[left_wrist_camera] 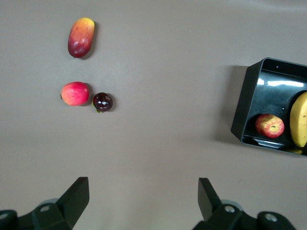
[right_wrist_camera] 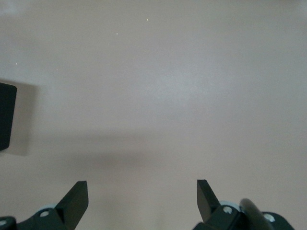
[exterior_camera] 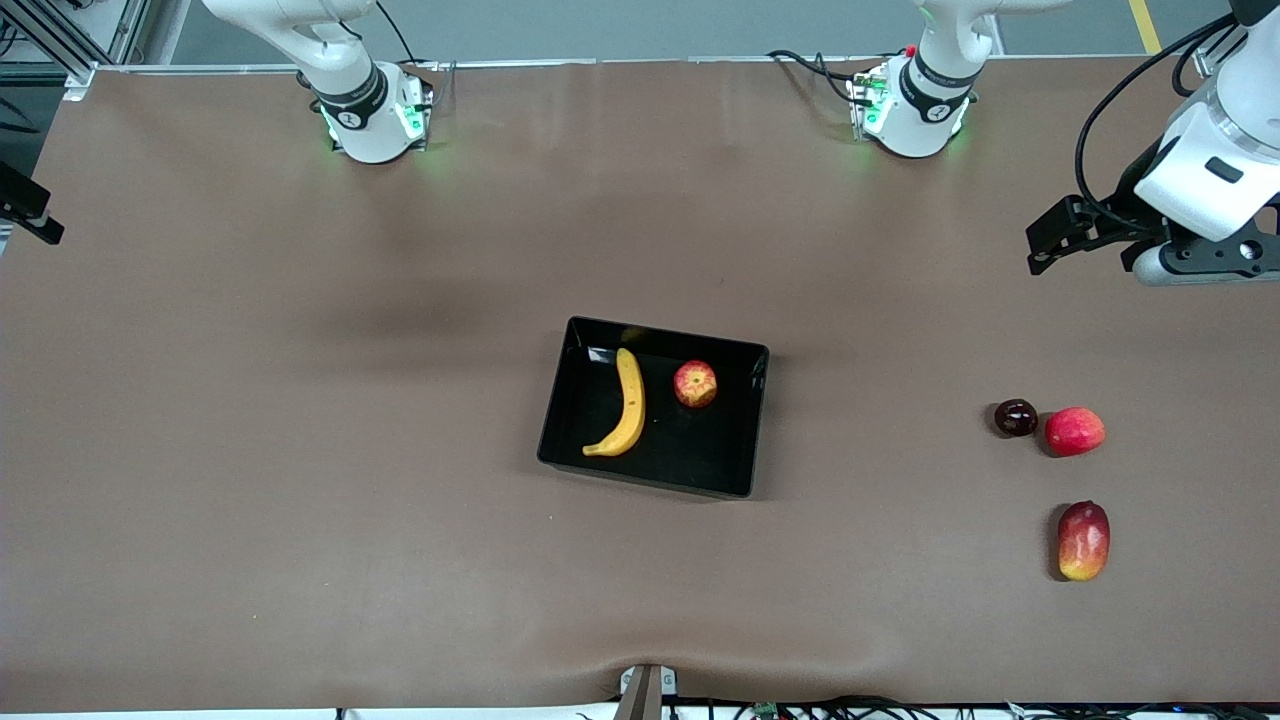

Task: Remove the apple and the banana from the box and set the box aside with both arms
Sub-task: 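Move the left gripper over the tray toward the red-yellow apple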

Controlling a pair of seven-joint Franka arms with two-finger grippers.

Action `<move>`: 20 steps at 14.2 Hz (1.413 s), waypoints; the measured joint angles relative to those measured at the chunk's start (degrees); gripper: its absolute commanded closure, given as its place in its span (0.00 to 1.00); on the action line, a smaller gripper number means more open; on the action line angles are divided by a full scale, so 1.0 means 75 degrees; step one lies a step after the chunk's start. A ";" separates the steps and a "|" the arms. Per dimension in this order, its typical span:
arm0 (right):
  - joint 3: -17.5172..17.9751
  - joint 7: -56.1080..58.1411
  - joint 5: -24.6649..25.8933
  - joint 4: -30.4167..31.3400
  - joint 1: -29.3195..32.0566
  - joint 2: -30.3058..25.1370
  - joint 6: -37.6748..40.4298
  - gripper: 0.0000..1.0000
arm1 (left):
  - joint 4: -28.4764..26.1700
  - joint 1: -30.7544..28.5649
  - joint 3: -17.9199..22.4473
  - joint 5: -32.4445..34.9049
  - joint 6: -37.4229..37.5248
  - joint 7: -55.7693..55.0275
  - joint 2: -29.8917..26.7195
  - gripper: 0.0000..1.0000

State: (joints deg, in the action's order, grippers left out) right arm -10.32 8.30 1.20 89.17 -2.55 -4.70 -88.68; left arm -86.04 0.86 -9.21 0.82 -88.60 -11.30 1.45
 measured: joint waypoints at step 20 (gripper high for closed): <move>-0.0004 0.0000 0.0000 0.0002 0.0000 0.0001 0.0000 0.00 | 0.0023 0.0827 -0.0031 -0.0010 -0.0817 -0.0509 0.1398 0.00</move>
State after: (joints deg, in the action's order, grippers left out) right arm -10.35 8.30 1.20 89.19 -2.55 -4.70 -88.68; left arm -85.87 7.06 -9.44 0.75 -94.73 -15.12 11.94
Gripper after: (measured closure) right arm 0.000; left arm 0.000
